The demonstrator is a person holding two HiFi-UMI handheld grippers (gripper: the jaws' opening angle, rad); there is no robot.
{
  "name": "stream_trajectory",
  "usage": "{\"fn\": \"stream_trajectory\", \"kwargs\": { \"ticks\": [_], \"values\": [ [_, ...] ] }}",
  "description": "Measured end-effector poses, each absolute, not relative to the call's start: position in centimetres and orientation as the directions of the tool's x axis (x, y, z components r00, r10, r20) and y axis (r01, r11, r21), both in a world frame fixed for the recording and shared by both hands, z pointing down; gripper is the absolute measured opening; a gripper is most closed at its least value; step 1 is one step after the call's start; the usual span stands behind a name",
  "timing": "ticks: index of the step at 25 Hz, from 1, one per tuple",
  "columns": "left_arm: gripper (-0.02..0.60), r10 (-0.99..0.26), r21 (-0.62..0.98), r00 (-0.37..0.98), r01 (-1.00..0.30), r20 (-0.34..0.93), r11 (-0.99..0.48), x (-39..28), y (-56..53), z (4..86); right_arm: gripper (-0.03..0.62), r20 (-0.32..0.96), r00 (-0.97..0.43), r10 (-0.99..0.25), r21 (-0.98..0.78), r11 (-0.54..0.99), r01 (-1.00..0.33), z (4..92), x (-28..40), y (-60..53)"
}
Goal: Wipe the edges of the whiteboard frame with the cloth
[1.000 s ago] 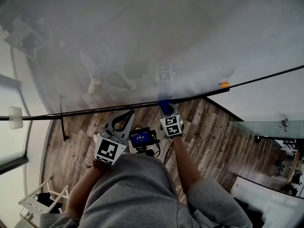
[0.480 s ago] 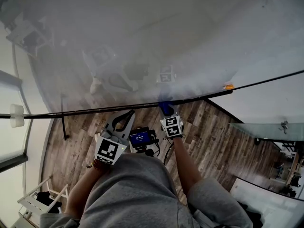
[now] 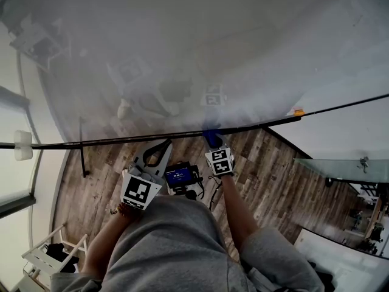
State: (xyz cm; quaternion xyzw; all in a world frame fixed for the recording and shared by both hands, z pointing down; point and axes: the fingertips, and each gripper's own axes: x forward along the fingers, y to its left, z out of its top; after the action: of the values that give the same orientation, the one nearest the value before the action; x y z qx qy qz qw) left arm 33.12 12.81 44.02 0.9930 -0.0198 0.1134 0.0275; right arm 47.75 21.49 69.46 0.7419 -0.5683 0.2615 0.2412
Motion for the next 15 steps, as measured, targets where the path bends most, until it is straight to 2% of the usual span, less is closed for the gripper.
{"fn": "stream_trajectory", "kwargs": {
  "ticks": [15],
  "values": [
    [0.015,-0.048,0.058,0.976,-0.062,0.215,-0.996,31.3,10.5,43.8,0.11,0.681,0.204,-0.704,0.054,-0.23,-0.972,69.7,45.7,19.8]
  ]
}}
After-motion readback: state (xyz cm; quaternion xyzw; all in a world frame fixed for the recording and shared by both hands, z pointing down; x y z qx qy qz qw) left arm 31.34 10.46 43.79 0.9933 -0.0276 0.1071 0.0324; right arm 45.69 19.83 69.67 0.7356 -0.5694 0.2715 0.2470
